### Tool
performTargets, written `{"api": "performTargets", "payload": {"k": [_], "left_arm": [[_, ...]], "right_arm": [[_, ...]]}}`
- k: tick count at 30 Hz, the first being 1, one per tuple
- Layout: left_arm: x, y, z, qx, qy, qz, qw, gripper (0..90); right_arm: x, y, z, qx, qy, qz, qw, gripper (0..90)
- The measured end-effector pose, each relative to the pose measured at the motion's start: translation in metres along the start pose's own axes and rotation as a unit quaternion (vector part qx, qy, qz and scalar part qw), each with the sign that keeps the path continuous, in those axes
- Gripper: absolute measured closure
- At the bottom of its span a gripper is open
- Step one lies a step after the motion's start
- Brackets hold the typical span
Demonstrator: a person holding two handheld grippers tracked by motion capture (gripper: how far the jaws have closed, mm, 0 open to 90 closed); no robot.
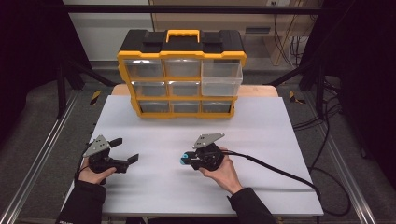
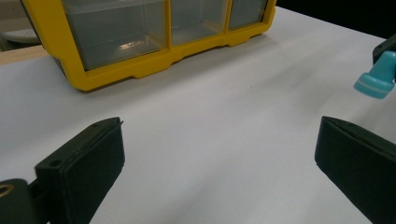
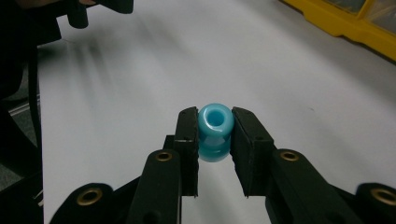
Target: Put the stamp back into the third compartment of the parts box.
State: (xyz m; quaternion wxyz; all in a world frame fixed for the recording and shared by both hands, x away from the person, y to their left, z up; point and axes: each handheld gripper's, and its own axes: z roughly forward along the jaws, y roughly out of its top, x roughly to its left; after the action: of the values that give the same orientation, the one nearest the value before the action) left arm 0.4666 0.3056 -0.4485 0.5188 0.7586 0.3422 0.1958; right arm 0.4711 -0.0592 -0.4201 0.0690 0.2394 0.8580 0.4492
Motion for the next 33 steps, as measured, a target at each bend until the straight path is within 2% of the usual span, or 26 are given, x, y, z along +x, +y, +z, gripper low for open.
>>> {"api": "performTargets", "payload": {"k": [27,33], "left_arm": [[-0.001,0.0,0.0,0.001,-0.002,0.002,1.0,0.9],[-0.001,-0.001,0.001,0.002,-0.001,0.001,1.0,0.8]], "right_arm": [[-0.01,0.016,-0.051,-0.033,-0.037,-0.007,0.9987,72.6],[-0.011,0.02,-0.06,-0.041,-0.04,-0.005,0.9984,72.6]]}}
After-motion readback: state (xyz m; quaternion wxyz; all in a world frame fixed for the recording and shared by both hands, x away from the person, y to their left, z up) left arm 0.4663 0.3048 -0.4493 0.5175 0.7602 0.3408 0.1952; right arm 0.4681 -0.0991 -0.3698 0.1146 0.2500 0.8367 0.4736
